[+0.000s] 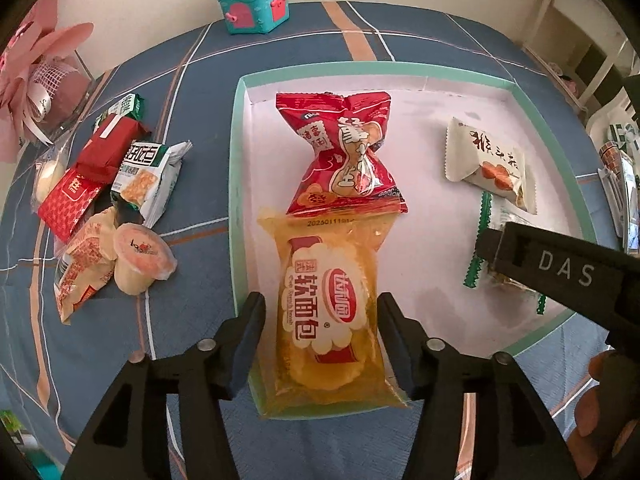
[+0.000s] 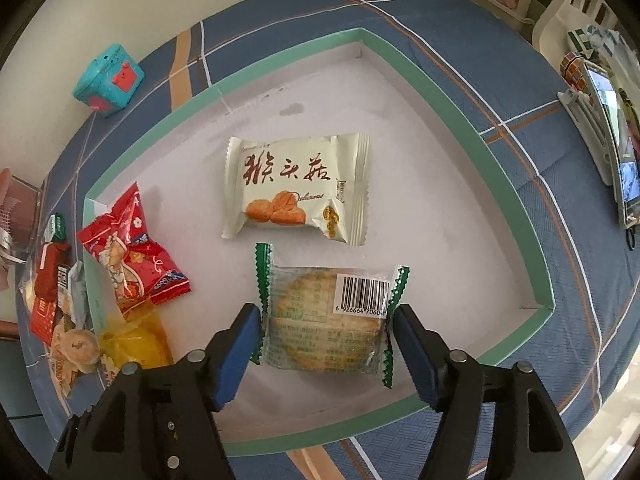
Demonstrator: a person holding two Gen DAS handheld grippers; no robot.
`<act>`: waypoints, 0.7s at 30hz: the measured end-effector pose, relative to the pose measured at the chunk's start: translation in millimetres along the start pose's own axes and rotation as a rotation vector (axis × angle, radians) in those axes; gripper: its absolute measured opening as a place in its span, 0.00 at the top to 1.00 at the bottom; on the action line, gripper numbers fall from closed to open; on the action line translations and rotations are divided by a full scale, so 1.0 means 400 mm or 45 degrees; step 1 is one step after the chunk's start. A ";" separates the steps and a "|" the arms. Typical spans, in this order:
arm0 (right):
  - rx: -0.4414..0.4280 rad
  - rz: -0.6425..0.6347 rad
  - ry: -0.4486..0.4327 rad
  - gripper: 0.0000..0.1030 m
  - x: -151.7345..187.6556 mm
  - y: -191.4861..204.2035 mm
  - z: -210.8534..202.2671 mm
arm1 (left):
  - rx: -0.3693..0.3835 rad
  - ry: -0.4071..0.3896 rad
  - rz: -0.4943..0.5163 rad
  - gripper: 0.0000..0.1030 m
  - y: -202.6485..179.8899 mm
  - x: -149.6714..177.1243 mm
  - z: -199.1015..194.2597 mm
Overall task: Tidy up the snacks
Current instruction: 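Open the right tool to drop the cookie pack while the left tool releases the bread bag in the tray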
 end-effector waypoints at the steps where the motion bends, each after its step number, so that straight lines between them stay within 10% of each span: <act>1: 0.003 -0.002 -0.005 0.27 0.001 0.003 -0.001 | 0.000 0.000 -0.001 0.42 0.001 -0.001 -0.001; 18: -0.003 0.023 -0.082 0.26 -0.013 0.010 -0.050 | 0.074 -0.144 -0.137 0.41 0.061 -0.036 -0.103; 21: -0.004 0.009 -0.078 0.26 -0.014 0.007 -0.051 | 0.044 -0.199 -0.221 0.28 0.110 -0.043 -0.131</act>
Point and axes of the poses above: each gripper's, at about its wrist camera, not at the fingertips, and z roughly the way its jaws point, y to its left, x to its underside, the point moved 5 cm from there along z, roughly the way its jaws point, and after that the axes turned 14 degrees about x, right-handed, at the moved point
